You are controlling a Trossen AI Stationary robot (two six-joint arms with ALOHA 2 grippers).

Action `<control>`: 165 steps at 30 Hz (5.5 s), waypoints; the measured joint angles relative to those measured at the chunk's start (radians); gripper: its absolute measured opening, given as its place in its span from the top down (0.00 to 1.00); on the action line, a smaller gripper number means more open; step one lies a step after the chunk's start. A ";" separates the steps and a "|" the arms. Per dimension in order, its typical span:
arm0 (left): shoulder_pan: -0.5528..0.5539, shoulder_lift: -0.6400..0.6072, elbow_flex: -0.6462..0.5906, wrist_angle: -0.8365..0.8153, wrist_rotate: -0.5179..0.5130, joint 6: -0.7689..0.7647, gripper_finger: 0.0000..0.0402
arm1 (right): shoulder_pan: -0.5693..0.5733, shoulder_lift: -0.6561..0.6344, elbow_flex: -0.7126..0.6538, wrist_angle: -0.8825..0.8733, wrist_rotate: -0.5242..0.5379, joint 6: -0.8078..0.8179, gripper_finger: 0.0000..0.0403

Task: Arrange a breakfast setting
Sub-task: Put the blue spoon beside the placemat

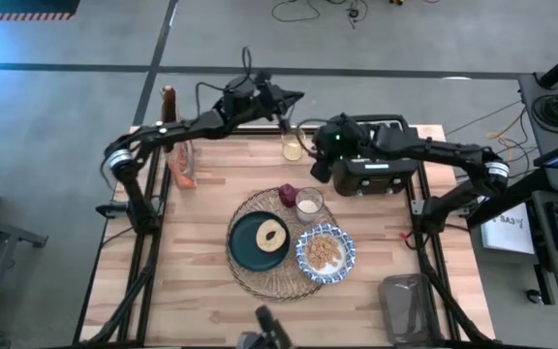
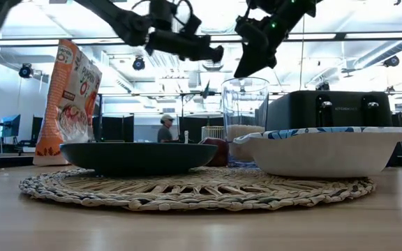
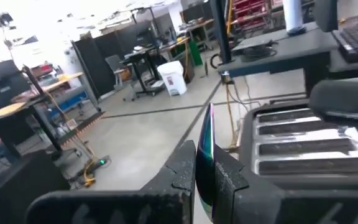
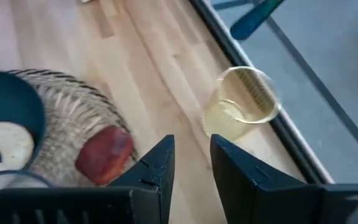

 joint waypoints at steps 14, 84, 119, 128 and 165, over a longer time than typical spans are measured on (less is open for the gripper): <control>-0.100 -0.351 -0.673 0.611 -0.007 -0.383 1.00 | 0.097 -0.034 -0.303 0.682 0.000 0.095 0.77; -0.282 -0.181 -0.617 0.903 0.074 -0.525 0.77 | 0.141 -0.050 -0.314 0.814 -0.291 0.356 0.98; -0.225 -0.513 -0.634 0.106 0.071 -0.237 0.53 | 0.105 -0.274 -0.314 0.232 -0.219 0.827 0.98; -0.225 -0.639 -0.754 0.107 0.025 -0.252 0.53 | 0.245 -0.361 -0.315 -0.088 -0.079 1.134 0.98; -0.225 -0.869 -0.935 0.125 -0.140 -0.208 0.53 | 0.756 -0.262 -0.583 -0.180 -0.022 1.966 0.98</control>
